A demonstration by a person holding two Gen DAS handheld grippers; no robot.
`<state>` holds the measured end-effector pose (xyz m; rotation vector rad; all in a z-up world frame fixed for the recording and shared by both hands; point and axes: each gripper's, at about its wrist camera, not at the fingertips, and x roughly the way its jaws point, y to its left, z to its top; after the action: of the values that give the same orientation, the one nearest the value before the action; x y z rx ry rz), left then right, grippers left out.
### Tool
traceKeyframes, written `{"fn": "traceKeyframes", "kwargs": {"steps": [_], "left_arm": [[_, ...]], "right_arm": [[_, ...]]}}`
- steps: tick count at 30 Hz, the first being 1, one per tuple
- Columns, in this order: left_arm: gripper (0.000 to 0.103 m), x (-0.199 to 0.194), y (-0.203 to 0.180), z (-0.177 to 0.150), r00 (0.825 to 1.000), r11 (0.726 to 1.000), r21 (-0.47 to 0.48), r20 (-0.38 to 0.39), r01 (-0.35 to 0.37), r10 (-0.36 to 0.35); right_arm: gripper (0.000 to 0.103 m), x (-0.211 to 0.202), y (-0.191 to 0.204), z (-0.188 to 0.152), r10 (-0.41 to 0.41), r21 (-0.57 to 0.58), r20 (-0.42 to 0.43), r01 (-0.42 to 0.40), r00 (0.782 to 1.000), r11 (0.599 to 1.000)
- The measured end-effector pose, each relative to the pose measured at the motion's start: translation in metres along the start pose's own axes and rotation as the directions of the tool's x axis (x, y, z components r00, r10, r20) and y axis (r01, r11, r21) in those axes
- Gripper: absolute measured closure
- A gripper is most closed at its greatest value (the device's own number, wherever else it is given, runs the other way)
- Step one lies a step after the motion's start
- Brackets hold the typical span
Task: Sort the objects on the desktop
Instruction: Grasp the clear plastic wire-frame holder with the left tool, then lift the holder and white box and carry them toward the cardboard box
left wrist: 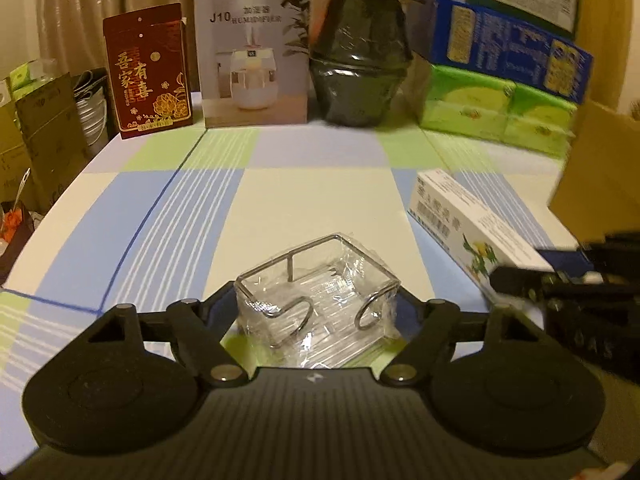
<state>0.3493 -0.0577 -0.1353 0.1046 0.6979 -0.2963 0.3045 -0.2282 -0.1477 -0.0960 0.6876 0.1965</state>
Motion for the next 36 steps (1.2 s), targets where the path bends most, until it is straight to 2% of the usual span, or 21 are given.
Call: {"fn": "traceKeyframes", "kwargs": {"steps": [6,9,13,15,17,19,22,26,29,32,36], "left_arm": [[0.030,-0.044,0.003,-0.020,0.996,0.998,0.046,-0.072,0.047,-0.044],[0.030,-0.075,0.003,-0.029,0.995,0.997,0.050,-0.078,0.065,-0.061],[0.030,-0.105,0.005,-0.045,0.996,0.996,0.059,-0.069,0.062,-0.058],[0.030,-0.108,0.008,-0.050,0.996,0.997,0.056,-0.069,0.059,-0.055],[0.030,-0.105,0.012,-0.052,0.996,0.997,0.046,-0.073,0.058,-0.054],[0.030,-0.103,0.017,-0.053,0.996,0.998,0.026,-0.073,0.059,-0.057],[0.030,-0.096,0.024,-0.052,0.995,0.997,-0.021,-0.076,0.068,-0.069],[0.030,-0.093,0.023,-0.048,0.996,0.998,-0.011,-0.067,0.062,-0.063],[0.030,-0.091,0.021,-0.046,0.996,0.998,-0.003,-0.064,0.065,-0.065],[0.030,-0.089,0.020,-0.045,0.995,0.998,-0.002,-0.064,0.070,-0.070],[0.030,-0.086,0.018,-0.047,0.994,0.997,0.008,-0.076,0.079,-0.078]], "right_arm": [[0.080,-0.029,0.014,-0.012,0.045,0.023,-0.048,-0.044,0.998,0.999],[0.080,-0.049,0.022,-0.021,0.065,0.047,-0.080,-0.061,0.995,0.997],[0.078,-0.059,0.029,-0.034,0.095,0.004,-0.116,-0.095,0.989,0.995],[0.063,-0.058,0.032,-0.034,0.096,-0.018,-0.108,-0.099,0.989,0.995],[0.052,-0.055,0.032,-0.031,0.099,-0.021,-0.089,-0.101,0.991,0.995],[0.052,-0.050,0.032,-0.026,0.100,0.001,-0.084,-0.100,0.991,0.995],[0.052,-0.039,0.032,-0.022,0.106,0.021,-0.086,-0.105,0.991,0.994],[0.054,-0.025,0.034,-0.019,0.093,-0.019,-0.111,-0.096,0.989,0.995],[0.071,-0.018,0.032,-0.020,0.084,-0.028,-0.126,-0.088,0.989,0.996],[0.079,-0.013,0.031,-0.019,0.072,-0.035,-0.125,-0.077,0.990,0.996],[0.080,-0.015,0.033,-0.014,0.084,0.003,-0.125,-0.084,0.989,0.996]]}}
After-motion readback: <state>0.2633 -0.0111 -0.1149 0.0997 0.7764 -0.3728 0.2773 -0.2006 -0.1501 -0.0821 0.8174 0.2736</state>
